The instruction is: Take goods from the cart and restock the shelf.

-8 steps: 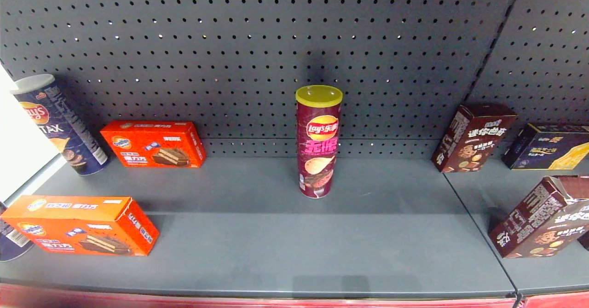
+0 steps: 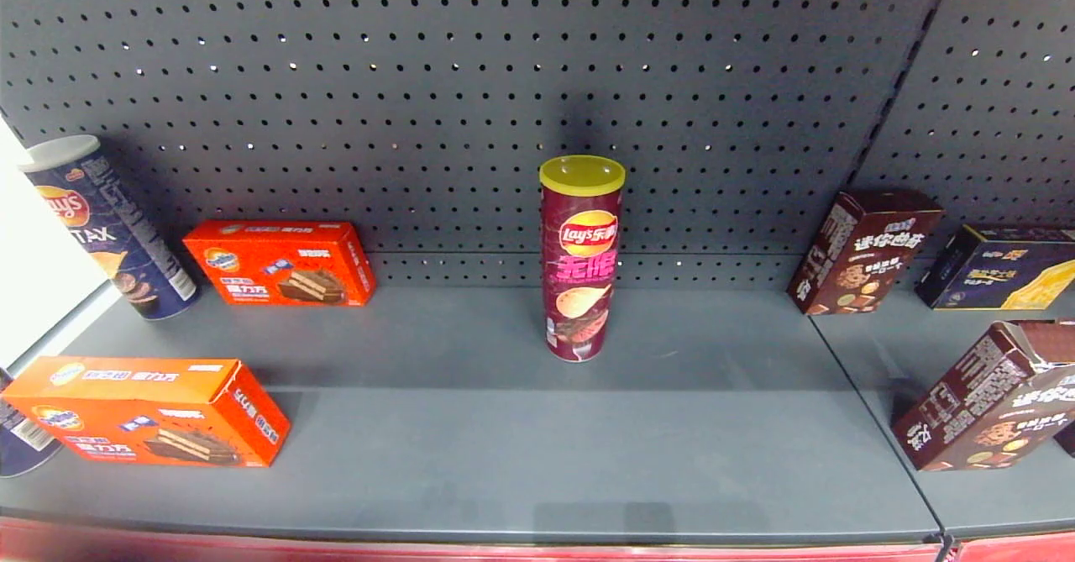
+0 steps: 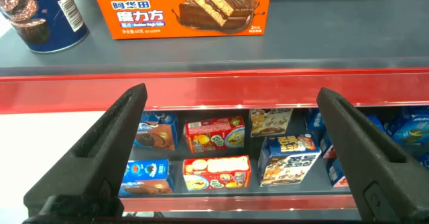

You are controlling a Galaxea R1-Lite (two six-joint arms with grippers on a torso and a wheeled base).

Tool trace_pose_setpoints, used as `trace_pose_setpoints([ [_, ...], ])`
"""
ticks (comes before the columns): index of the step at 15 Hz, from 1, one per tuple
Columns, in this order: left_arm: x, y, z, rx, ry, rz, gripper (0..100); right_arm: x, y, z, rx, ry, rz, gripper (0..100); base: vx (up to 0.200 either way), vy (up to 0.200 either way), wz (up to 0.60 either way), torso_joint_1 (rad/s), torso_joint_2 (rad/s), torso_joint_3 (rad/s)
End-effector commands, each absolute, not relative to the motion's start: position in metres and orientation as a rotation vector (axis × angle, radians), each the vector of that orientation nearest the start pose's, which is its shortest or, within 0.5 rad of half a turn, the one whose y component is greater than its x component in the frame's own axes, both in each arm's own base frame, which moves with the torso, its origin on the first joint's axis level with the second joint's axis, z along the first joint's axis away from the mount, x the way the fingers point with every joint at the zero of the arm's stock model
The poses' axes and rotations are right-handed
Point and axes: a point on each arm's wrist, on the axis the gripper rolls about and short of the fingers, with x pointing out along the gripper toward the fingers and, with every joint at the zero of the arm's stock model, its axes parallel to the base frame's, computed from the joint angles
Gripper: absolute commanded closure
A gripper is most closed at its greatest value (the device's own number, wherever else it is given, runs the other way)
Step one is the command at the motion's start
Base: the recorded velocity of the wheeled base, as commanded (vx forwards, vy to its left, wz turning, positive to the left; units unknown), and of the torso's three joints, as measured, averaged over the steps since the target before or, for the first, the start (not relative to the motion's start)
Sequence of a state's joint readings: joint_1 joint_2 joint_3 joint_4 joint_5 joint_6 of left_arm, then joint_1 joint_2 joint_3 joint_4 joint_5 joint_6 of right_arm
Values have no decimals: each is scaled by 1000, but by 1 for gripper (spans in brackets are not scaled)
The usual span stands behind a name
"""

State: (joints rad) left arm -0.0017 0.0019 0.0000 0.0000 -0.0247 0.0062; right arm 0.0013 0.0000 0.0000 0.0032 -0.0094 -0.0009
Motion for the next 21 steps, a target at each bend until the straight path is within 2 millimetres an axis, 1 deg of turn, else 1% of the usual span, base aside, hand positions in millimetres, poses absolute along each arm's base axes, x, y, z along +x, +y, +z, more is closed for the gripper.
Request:
trace_pose_setpoints([
  [1, -23, -1, 76, 6, 3, -26, 0, -23, 0, 75, -2, 5, -8, 0, 0, 0, 0, 0, 0, 0],
  [3, -23, -1, 76, 6, 1, -26, 0, -23, 0, 75, -2, 5, -8, 0, 0, 0, 0, 0, 0, 0],
  [21, -23, -1, 75, 6, 5, -28, 0, -23, 0, 75, -2, 5, -9, 0, 0, 0, 600, 2, 3, 3],
])
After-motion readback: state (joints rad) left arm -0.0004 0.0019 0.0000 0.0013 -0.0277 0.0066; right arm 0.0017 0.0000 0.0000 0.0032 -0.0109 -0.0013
